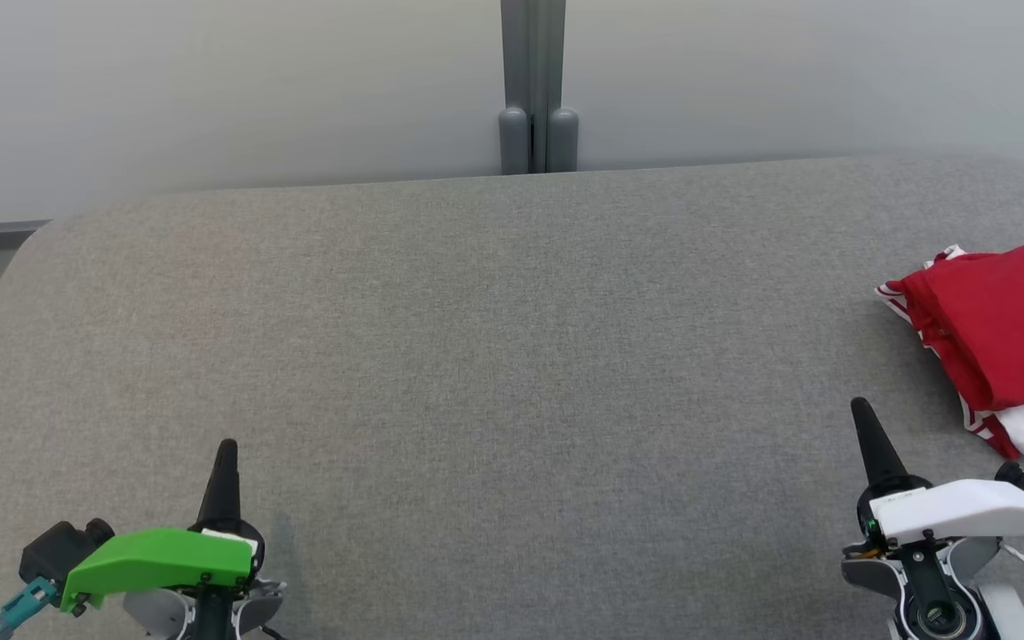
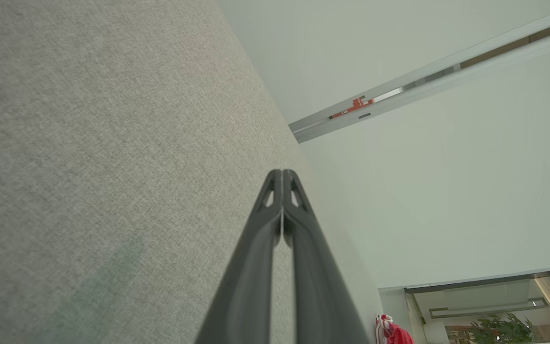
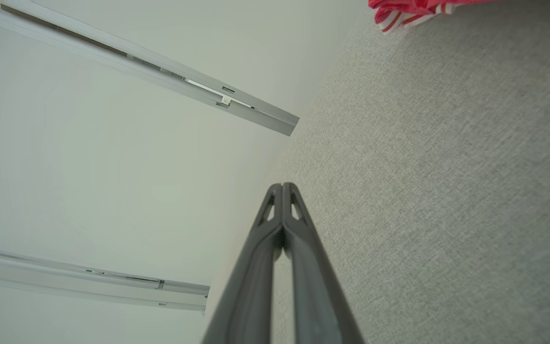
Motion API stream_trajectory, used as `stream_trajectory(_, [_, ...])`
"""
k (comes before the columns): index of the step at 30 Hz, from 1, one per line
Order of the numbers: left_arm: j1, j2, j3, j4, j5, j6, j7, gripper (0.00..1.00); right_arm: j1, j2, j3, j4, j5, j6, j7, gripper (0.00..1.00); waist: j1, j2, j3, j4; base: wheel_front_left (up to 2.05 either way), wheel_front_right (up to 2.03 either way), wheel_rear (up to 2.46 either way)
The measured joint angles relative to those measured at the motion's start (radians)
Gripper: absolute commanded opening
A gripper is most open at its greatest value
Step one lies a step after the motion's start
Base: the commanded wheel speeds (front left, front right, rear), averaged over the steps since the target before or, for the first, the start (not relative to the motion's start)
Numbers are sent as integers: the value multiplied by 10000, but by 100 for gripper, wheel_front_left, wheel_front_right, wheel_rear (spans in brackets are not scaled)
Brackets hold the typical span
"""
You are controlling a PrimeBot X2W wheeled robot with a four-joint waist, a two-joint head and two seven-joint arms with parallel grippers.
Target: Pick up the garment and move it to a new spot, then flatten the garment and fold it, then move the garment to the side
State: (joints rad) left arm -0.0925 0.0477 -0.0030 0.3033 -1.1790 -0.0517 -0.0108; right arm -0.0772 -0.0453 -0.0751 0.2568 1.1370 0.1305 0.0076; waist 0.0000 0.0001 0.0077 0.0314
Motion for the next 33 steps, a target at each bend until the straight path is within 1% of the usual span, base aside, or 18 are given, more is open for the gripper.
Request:
stream_trajectory(15, [-8, 0, 345, -153, -1281, -226, 362, 0, -96, -6, -113, -31, 1419, 0, 311, 0, 0, 0, -12, -79, 0, 0, 0])
stream_trajectory(33, [-27, 0, 704, -345, -2598, -458, 738, 0, -152, -13, -232, -52, 2857, 0, 631, 0, 0, 0, -25, -172, 0, 0, 0])
